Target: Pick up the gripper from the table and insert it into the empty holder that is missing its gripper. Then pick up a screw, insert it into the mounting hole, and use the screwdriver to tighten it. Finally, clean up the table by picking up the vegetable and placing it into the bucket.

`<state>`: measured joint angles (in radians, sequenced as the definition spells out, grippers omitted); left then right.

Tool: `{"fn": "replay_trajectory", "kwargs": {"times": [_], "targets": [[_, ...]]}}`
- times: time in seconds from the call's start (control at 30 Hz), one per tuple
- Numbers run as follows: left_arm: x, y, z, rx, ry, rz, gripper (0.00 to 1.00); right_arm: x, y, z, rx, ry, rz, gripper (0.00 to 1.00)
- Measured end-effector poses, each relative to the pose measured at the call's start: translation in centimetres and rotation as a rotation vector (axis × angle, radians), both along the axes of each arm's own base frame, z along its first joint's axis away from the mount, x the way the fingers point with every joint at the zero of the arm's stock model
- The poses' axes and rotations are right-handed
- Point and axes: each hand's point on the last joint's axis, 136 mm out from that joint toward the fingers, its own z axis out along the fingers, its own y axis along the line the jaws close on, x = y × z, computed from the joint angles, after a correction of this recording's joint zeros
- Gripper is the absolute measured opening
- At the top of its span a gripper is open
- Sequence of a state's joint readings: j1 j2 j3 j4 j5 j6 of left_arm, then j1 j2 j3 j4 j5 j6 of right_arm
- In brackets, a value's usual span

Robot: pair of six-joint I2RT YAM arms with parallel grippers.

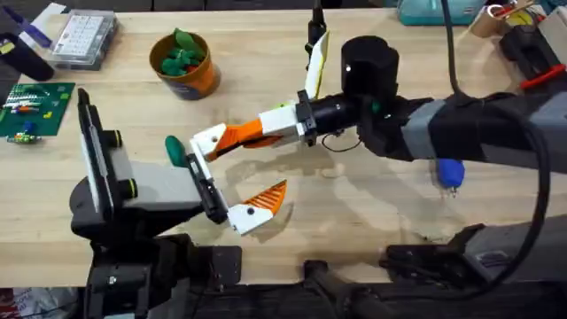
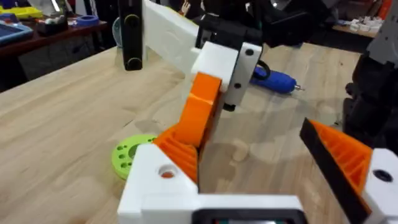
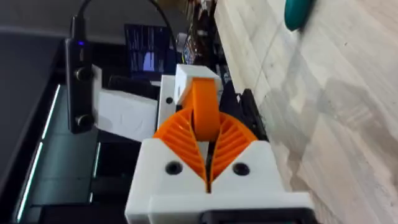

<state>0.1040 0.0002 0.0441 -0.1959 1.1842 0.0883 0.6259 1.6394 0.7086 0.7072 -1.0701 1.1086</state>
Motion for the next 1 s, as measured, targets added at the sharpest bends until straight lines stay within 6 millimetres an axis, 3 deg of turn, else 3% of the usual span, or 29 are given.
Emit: {"fn": "replay_trajectory", "kwargs": {"times": [0.47,0.7,1.0], "targets": [[0.17,0.09,-0.01,-0.005,0.011,0.012,0.990,0.21,0.19,-0.07,-0.010,0.025,-0.027,0.006],[0.15,0.08,-0.01,-0.004,0.010,0.011,0.990,0.25,0.19,-0.27,-0.017,0.037,-0.035,0.166],[-0.52,-0.31,0.04,-0.008,0.010,-0.033,0.990,-0.13,0.64,-0.44,-0.025,0.036,-0.035,0.252]]}}
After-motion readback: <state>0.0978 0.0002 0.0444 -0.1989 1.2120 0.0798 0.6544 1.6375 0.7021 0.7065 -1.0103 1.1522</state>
